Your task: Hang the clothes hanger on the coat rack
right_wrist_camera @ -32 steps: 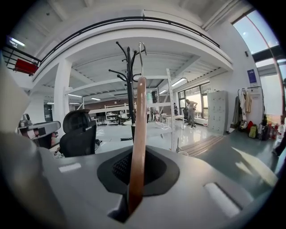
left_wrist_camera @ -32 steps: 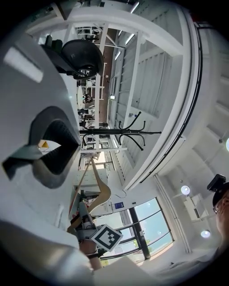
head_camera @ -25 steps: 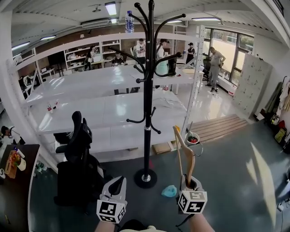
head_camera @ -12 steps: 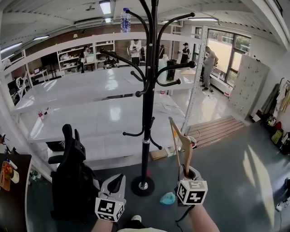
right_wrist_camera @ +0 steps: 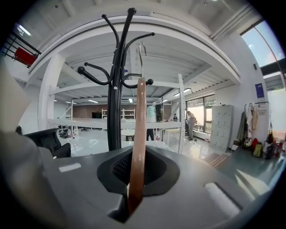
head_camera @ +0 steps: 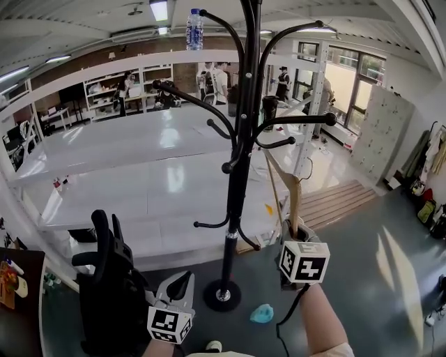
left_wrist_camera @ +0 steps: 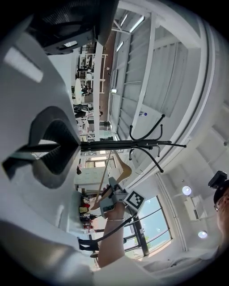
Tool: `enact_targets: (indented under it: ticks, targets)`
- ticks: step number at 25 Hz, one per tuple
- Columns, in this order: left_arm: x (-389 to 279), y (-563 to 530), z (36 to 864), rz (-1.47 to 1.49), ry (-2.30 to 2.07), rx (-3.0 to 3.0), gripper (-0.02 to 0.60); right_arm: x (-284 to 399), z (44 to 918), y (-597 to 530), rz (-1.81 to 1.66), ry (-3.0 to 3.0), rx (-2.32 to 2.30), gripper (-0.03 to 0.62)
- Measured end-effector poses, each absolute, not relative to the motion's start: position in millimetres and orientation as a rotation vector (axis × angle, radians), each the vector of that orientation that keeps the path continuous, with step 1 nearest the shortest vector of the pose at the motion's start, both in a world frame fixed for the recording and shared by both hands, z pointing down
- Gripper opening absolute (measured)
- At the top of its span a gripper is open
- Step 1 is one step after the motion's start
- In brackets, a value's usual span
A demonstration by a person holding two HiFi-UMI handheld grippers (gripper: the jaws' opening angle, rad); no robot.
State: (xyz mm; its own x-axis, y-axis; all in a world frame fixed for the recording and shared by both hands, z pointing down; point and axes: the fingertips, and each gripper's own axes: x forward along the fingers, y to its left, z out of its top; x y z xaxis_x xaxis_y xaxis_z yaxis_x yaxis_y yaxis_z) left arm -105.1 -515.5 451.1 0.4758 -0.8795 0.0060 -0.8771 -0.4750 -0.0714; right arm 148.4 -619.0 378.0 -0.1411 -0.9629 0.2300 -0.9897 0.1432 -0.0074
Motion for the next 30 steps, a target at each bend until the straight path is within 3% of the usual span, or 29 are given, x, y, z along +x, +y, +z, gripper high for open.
enact_targets:
  ticks: [11,30]
  targets:
    - [-135,-555,466,-0.073,1.634,-2.655,0.0,120,370,-698,0.241,-2.224,1.818,0.028]
    - [-139,-557,501,-0.145,1.722,-2.699,0.0,100,413,-729,0.282,-2.213,1.694,0.029]
